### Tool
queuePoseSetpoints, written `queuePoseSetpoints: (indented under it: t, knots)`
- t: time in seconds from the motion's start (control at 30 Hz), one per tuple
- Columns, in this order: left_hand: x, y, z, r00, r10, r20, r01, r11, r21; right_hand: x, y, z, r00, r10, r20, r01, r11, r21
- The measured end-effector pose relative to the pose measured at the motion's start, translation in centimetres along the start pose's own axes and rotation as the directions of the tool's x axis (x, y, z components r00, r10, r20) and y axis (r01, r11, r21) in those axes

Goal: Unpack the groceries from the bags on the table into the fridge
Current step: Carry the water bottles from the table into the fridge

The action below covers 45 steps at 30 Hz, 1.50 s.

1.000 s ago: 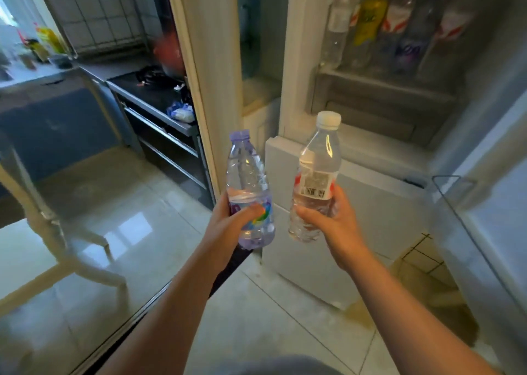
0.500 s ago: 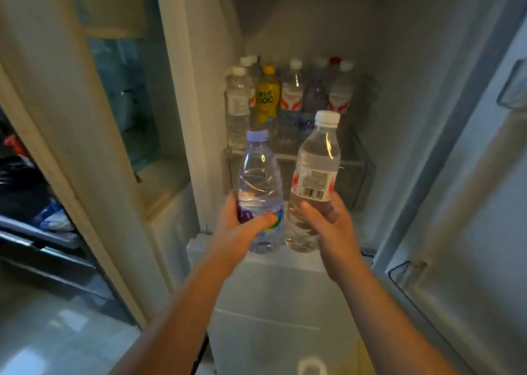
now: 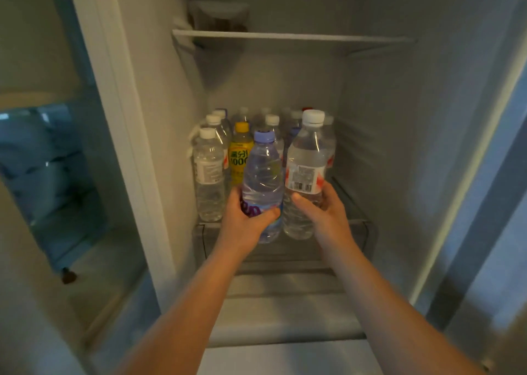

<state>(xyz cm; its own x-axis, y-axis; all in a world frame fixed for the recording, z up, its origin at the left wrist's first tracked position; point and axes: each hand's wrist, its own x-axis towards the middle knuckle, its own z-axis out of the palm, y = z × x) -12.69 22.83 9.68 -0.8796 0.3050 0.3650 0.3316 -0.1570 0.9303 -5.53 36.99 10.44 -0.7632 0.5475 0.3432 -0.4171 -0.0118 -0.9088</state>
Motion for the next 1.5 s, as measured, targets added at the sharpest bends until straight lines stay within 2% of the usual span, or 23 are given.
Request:
queuePoseSetpoints:
  t: [0.37,0.6,0.77,0.9,1.03,1.5]
  knots:
    - [6.5,-3.8,-0.5,0.992,0.065,-0.112,-0.046,0.985,0.168,6.8,3.7,1.9,0.993,0.090,0.072,-0.076,0.982,-0.173]
    - [6.7,-5.8,-0.3,0.980,0.123,-0.157,-0.079,0.962,0.262,7.6,5.4,1.3,0.993,0.053,0.108,-0.026,0.970,-0.241]
    - [5.0,-7.0,-0.2,0.966,0.190,-0.173,-0.104,0.905,0.411,7.5,5.9,0.1,0.983,-0.032,0.180,0.104,0.909,-0.403]
    - [3.8,-7.8,-0.2,0.929,0.264,-0.258,-0.078,0.823,0.562,7.4,6.2,-0.9,0.982,0.075,0.176,0.027,0.857,-0.514]
    - [3.8,-8.1,-0.3,0.928,0.240,-0.286,-0.053,0.844,0.534,6.9,6.6,-0.5,0.997,0.033,0.072,0.008,0.861,-0.508]
    - [3.8,-8.3,-1.5,0.940,0.217,-0.262,-0.057,0.860,0.507,7.4,8.0,1.8,0.994,-0.063,0.092,0.108,0.756,-0.646]
